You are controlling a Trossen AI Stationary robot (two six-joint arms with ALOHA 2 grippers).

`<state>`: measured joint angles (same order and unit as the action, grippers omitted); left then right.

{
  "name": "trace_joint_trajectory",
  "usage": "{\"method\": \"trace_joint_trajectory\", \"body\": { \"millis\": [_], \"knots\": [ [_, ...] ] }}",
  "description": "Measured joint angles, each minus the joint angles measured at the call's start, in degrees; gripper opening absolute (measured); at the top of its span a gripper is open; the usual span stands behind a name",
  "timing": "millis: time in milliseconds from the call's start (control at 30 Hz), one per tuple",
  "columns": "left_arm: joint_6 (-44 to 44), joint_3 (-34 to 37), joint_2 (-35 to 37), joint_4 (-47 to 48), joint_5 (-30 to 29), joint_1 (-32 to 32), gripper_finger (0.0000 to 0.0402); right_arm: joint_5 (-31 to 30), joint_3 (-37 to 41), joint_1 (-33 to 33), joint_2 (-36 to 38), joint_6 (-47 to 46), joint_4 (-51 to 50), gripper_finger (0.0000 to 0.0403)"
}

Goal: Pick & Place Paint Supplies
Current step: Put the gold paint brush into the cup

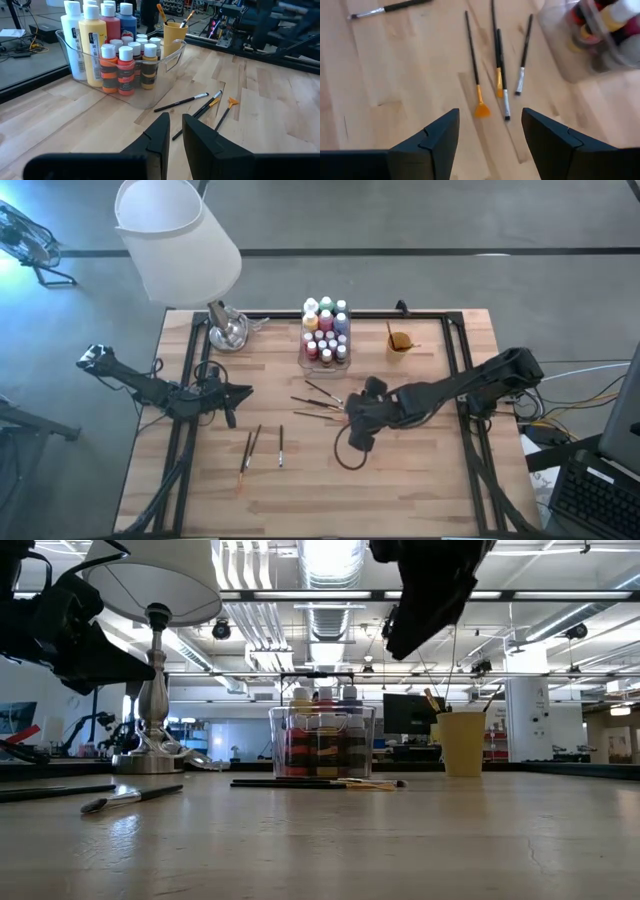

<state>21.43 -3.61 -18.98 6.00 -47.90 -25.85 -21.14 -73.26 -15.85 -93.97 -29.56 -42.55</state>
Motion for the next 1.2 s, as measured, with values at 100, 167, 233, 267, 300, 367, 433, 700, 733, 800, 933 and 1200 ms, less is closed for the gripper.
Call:
{"method": "trace_joint_trajectory", "body": {
  "millis": [100, 167, 233, 267, 300, 367, 433, 700, 733, 800, 933, 1200],
  "knots": [
    [0.00, -0.01, 0.00, 0.00, 0.00, -0.01, 0.0057, 0.65, 3.76, 0.21, 0.04, 0.16, 4.83, 0.0217],
    [-0.01, 0.00, 0.00, 0.00, 0.00, -0.01, 0.0057, 0.71, 5.73, 0.29, 0.04, 0.20, 7.29, 0.0220],
    [0.00, 0.00, 0.00, 0.00, 0.00, 0.00, 0.0056, 0.84, 7.69, 0.33, 0.07, 0.20, 10.82, 0.0222],
    [0.00, -0.01, 0.00, 0.00, 0.00, 0.00, 0.0056, 1.57, 8.67, 0.38, 0.07, 0.19, 12.67, 0.0223],
    [0.00, 0.01, 0.00, 0.02, 0.00, 0.00, 0.0056, 2.28, 9.73, 0.54, 0.07, 0.19, 14.47, 0.0224],
    [-0.01, 0.00, 0.00, 0.01, 0.00, -0.01, 0.0057, 3.57, 11.81, 0.84, 0.07, 0.19, 18.54, 0.0224],
    [-0.02, -0.01, 0.00, 0.02, 0.00, -0.02, 0.0057, 4.21, 13.86, 1.28, 0.07, 0.20, 21.31, 0.0222],
    [0.00, 0.01, 0.00, 0.02, 0.00, -0.02, 0.0057, 5.22, 19.84, 3.53, 0.07, 0.95, 28.91, 0.0209],
    [0.00, -0.01, 0.00, 0.02, 0.00, 0.00, 0.0057, 5.31, 20.18, 3.58, 0.07, 1.22, 29.86, 0.0207],
    [0.00, 0.01, 0.00, 0.02, 0.00, 0.00, 0.0057, 5.34, 20.45, 3.67, 0.07, 1.89, 30.43, 0.0205],
    [0.00, -0.01, 0.00, 0.02, 0.00, 0.00, 0.0056, 5.34, 20.93, 3.68, 0.07, 2.78, 31.46, 0.0208],
    [0.00, -0.01, 0.00, 0.02, 0.00, -0.02, 0.0056, 6.57, 20.88, 4.35, -4.85, 3.80, 33.53, 0.0221]
  ]
}}
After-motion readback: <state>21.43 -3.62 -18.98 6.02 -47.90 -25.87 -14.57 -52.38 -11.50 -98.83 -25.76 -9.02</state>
